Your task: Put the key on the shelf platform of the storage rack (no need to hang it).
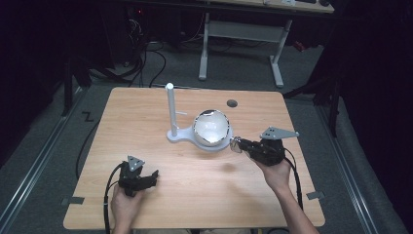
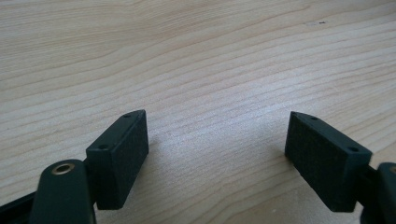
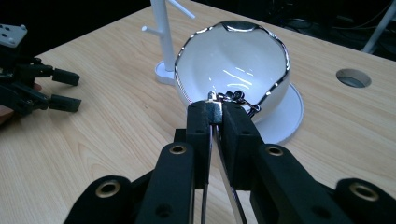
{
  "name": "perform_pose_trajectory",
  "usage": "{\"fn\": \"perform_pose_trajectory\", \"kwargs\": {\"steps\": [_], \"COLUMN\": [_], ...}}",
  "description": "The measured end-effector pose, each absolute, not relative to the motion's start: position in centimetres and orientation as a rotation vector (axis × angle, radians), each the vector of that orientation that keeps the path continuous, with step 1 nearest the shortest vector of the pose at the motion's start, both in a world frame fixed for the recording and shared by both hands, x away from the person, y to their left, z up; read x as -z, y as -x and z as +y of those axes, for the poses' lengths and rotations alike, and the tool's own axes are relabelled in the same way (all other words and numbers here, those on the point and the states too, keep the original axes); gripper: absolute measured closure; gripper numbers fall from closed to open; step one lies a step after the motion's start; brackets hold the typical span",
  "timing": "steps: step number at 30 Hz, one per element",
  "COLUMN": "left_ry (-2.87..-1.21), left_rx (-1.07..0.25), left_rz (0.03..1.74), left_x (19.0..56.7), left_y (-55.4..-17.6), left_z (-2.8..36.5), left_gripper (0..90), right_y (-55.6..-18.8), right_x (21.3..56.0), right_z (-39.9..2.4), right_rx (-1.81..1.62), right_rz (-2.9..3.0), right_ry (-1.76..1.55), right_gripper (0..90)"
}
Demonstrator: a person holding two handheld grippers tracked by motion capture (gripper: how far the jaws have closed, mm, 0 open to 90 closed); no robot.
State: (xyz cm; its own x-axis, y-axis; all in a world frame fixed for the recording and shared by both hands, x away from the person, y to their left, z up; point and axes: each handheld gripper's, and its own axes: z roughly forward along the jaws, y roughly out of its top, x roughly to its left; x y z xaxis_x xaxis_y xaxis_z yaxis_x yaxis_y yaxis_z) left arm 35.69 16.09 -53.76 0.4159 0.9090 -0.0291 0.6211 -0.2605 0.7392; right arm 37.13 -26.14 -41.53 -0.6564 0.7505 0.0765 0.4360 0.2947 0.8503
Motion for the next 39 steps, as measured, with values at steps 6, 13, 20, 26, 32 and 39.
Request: {"fn": "perform_pose_trajectory", "kwargs": {"steps": [6,13,20,26,32,39], "left_ry": [-1.987,-1.988,-1.988,-1.979,-1.984,-1.981], "left_rx": [-0.537,-0.537,-0.534,-0.533,-0.534,-0.534], "left_rz": [1.294,1.293,1.293,1.294,1.293,1.293], "left_x": [53.8,53.8,53.7,53.8,53.8,53.8], "left_y": [-35.7,-35.7,-35.7,-35.7,-35.7,-35.7], "left_z": [16.1,16.1,16.1,16.2,16.2,16.2], "left_gripper": [21.8,21.8,21.7,21.8,21.8,21.8], "right_y": [-37.8,-38.6,-39.4,-40.0,-40.9,-41.9], "right_x": [40.7,39.7,39.1,39.1,39.1,39.2], "right_z": [-25.3,-24.3,-23.2,-22.5,-22.0,-21.4], "right_rx": [-1.313,-1.315,-1.305,-1.318,-1.316,-1.292], "right_rz": [2.244,2.259,2.28,2.259,2.259,2.272], "right_ry": [-1.039,-1.006,-0.975,-0.965,-0.978,-0.99], "right_gripper": [82.1,82.1,82.1,82.1,82.2,82.1]}}
